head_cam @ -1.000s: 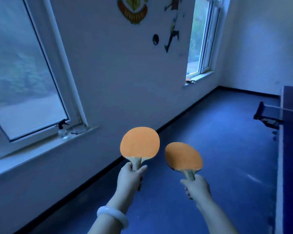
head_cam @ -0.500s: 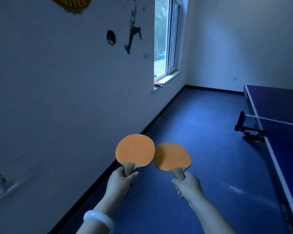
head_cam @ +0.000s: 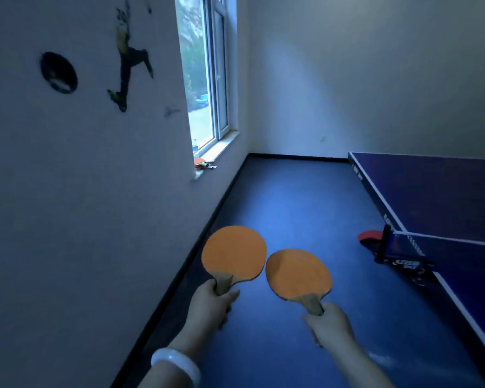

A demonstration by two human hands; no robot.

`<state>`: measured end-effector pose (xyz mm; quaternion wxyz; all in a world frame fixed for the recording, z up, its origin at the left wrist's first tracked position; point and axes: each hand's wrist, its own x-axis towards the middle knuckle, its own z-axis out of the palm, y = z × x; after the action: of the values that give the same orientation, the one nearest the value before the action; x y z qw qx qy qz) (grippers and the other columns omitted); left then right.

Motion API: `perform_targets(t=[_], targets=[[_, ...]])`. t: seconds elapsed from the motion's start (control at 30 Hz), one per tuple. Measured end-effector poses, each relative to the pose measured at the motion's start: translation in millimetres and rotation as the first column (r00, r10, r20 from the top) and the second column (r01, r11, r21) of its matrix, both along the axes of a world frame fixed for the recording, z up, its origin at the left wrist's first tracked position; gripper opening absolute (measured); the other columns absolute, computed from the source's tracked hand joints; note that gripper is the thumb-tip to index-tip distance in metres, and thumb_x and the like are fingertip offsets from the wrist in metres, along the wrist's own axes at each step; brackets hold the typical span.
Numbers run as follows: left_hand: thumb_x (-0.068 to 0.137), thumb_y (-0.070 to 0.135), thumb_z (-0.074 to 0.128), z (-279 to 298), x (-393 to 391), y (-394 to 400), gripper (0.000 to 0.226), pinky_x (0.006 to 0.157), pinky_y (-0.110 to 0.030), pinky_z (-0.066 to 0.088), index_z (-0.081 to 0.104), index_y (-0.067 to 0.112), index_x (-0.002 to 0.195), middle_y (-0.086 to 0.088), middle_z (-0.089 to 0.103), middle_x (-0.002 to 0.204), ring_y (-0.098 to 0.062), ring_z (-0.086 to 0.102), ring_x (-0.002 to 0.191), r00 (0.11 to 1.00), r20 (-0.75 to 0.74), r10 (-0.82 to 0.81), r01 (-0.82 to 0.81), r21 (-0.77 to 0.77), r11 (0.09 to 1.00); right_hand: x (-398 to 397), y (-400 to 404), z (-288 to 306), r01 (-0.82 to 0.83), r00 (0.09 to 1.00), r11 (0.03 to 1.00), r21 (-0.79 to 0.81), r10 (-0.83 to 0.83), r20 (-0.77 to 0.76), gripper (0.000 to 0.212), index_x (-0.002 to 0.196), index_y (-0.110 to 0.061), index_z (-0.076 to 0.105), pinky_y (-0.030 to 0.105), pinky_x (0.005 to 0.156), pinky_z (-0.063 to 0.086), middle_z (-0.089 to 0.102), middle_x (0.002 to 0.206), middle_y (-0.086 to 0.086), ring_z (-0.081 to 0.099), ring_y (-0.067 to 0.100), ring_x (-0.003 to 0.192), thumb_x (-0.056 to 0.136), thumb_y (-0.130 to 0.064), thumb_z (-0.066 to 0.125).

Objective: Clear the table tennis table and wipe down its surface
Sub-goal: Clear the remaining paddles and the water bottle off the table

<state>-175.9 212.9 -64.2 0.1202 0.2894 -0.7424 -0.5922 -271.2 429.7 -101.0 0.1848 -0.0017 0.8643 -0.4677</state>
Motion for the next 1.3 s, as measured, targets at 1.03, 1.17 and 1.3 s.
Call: perform_targets(t=[1.03, 1.17, 1.3], targets=[[0.087, 0.014, 0.07, -42, -759, -422, 0.028, 0.036, -0.024, 0.033, 0.044, 0.009, 0.077, -0.001, 0.046, 0.049, -0.016, 0.043, 0.037, 0.998, 0.028, 0.048, -0.051, 0.083, 0.995, -770, -453, 0, -0.214, 0.976, 0.975, -0.068, 0.216, 0.032, 0.014, 0.084, -0.006, 0.051, 0.025, 0.045, 0.04, 0.055, 0.069, 0.009, 0.049, 0.018, 0.05, 0.08, -0.009, 0.064], [0.087, 0.017, 0.071, -42, -837, -461, 0.03, 0.038, -0.024, 0.032, 0.043, 0.01, 0.078, -0.003, 0.046, 0.054, -0.016, 0.042, 0.038, 0.997, 0.068, 0.041, -0.047, 0.089, 0.995, -845, -497, -5, -0.208, 0.977, 0.975, -0.076, 0.212, 0.039, 0.018, 0.083, -0.007, 0.048, 0.026, 0.047, 0.042, 0.055, 0.07, 0.01, 0.05, 0.017, 0.05, 0.083, -0.012, 0.066], [0.086, 0.018, 0.072, -48, -909, -494, 0.031, 0.037, -0.023, 0.032, 0.043, 0.01, 0.076, -0.005, 0.047, 0.057, -0.012, 0.043, 0.035, 0.994, 0.092, 0.055, -0.061, 0.058, 0.996, -921, -545, -17, -0.243, 0.965, 0.967, -0.078, 0.249, 0.077, 0.017, 0.088, -0.003, 0.052, 0.025, 0.046, 0.041, 0.056, 0.068, 0.009, 0.05, 0.018, 0.048, 0.083, -0.011, 0.067]])
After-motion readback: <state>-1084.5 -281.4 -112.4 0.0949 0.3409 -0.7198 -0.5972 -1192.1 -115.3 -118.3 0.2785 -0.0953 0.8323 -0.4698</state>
